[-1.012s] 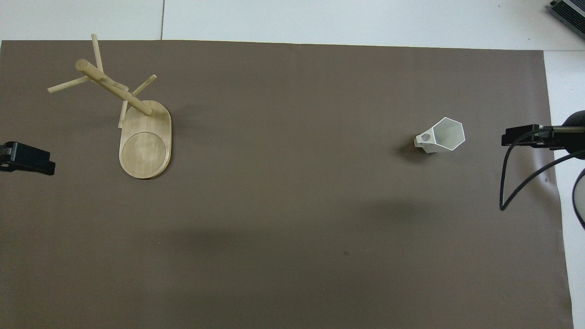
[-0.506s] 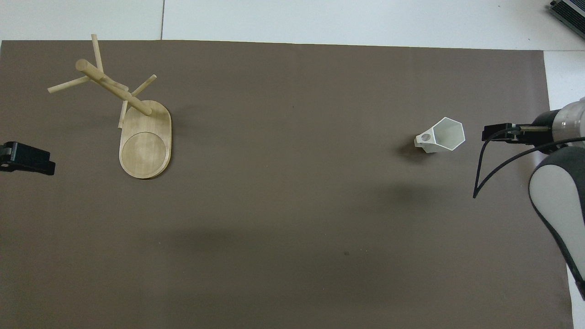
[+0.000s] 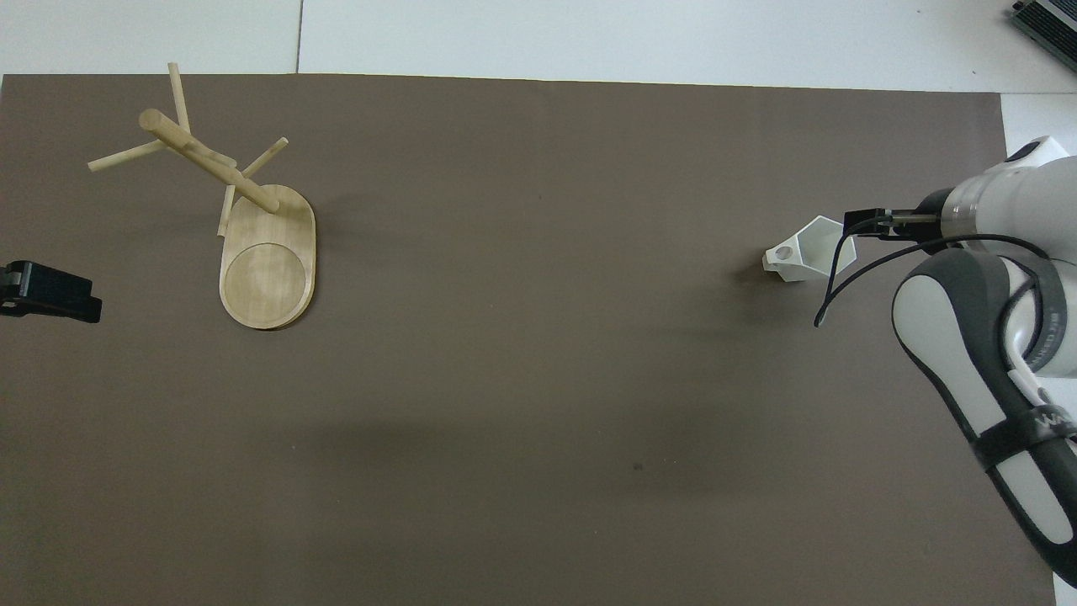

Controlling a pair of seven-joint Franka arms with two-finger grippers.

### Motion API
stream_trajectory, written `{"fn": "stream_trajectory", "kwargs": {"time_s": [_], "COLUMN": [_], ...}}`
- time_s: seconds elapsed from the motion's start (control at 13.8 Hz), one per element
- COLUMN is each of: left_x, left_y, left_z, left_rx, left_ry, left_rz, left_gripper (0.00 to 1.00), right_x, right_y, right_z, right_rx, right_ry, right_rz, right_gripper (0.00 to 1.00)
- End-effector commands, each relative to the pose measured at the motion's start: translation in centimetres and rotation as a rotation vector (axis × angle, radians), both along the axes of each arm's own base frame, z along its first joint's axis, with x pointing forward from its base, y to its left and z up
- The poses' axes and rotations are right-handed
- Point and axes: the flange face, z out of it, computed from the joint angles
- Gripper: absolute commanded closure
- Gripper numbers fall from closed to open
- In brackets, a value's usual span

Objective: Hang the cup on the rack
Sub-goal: 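Reach the right gripper toward the white hexagonal cup's handle, then close the right gripper on the white cup's handle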

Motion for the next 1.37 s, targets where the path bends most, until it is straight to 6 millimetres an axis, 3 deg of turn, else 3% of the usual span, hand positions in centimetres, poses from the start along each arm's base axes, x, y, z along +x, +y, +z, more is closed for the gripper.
{"fn": "stream_trajectory", "kwargs": {"time_s": [0.0,1.3], "left_x": [-0.7,-0.7], "left_y": [0.2,0.2], "left_z": [0.1,0.1], "left_rx": [0.001,0.001], "left_ry": [0.004,0.006], "left_rz": [0.008,0.008], "left_gripper": [0.0,0.0], "right_x": [0.3,-0.1], "right_y": [0.0,-0.4], "right_z": [-1.9,-8.8], "right_rx": [0.008,-0.005], "right_ry": [0.006,0.016], "right_rz": [0.018,0.068], "right_gripper": [0.0,0.0]}}
